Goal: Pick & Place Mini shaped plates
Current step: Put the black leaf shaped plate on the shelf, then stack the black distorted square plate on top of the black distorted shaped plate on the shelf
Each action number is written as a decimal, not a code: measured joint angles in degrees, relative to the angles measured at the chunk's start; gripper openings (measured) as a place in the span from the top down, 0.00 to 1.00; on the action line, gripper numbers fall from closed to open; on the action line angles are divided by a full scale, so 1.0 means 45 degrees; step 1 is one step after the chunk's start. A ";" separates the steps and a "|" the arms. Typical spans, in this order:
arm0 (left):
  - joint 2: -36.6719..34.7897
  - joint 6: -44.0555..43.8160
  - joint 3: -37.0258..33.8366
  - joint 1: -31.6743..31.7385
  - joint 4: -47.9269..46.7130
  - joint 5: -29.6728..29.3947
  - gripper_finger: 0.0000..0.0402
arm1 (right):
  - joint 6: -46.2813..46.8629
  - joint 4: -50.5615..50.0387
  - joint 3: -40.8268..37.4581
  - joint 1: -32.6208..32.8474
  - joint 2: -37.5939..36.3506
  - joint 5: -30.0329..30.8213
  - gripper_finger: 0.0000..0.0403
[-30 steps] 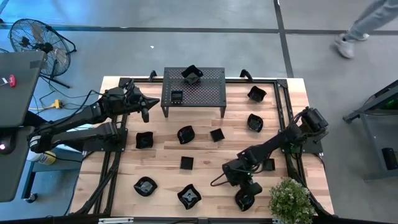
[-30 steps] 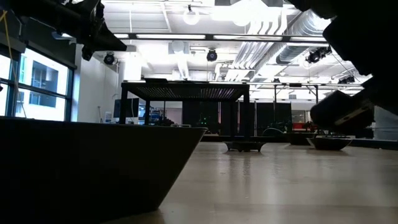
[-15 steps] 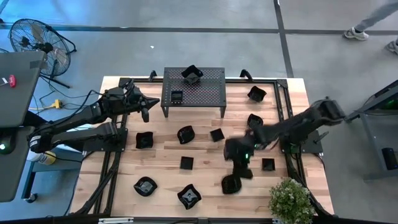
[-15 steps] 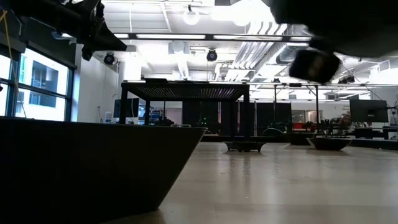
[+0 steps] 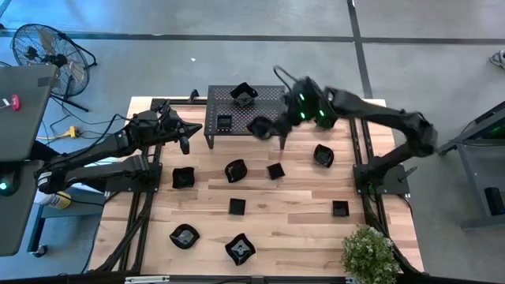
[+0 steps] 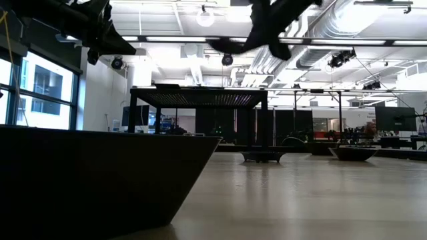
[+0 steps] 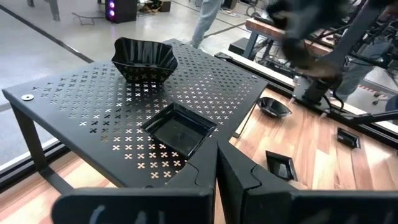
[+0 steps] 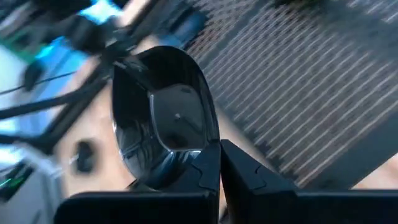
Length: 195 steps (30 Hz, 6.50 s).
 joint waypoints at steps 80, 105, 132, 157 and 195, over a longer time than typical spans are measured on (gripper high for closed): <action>0.6178 -0.5668 0.1695 -0.8527 -0.8397 -0.0029 0.74 | -0.5122 0.3867 -0.5583 -0.0692 -0.5325 -0.0412 0.99; 0.9311 -0.4245 0.1695 -0.8520 -0.8591 -0.0128 0.98 | -0.5569 0.3970 -0.5579 -0.0692 -0.5320 -0.0139 0.99; 0.8887 0.4560 1.2980 -0.6467 -1.3536 -0.3139 1.00 | -0.6229 0.4365 -0.5574 -0.0697 -0.5315 -0.0018 0.99; 1.3366 1.9684 1.4416 0.1418 -0.8248 0.0110 1.00 | -0.6225 0.4742 -0.5574 -0.0697 -0.5315 0.0282 0.99; 1.5041 1.8677 1.4411 0.1920 -0.7518 -0.1254 0.78 | -0.6224 0.4820 -0.5574 -0.0692 -0.5315 0.0584 0.99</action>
